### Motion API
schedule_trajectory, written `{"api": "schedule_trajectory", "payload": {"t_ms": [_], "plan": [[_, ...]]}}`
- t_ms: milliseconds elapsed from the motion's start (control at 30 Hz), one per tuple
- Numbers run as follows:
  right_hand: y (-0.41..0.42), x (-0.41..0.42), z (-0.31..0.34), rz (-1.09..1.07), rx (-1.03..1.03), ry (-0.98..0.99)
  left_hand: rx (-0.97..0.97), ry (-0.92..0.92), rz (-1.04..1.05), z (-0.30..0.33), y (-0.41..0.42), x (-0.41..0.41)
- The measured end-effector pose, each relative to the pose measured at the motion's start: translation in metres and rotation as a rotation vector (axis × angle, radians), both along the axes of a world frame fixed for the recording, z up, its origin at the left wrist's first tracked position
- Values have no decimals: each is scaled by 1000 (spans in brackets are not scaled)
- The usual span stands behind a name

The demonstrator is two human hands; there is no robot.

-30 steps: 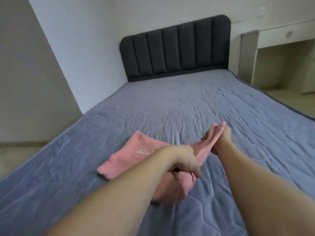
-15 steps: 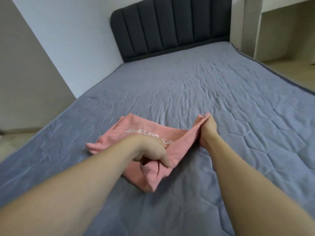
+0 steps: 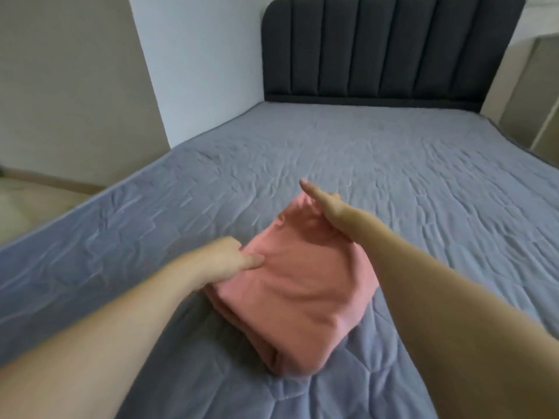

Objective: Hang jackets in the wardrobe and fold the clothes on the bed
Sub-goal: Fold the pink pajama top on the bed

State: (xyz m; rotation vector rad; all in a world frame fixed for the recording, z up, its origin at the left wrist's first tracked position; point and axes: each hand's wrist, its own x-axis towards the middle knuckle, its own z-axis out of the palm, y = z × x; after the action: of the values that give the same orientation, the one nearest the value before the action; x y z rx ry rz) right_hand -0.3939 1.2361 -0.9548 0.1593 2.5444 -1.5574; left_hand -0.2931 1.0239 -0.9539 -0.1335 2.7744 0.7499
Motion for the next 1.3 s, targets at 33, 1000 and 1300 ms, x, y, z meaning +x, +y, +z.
{"api": "schedule_trajectory", "payload": {"t_ms": [33, 1000, 1300], "plan": [[-12, -13, -17, 18, 91, 41, -45, 28, 9, -17, -11, -7], [-40, -31, -100, -153, 503, 174, 546, 209, 397, -82, 52, 96], [-8, 9, -7, -125, 757, 149, 930, 87, 566, -81, 62, 106]]}}
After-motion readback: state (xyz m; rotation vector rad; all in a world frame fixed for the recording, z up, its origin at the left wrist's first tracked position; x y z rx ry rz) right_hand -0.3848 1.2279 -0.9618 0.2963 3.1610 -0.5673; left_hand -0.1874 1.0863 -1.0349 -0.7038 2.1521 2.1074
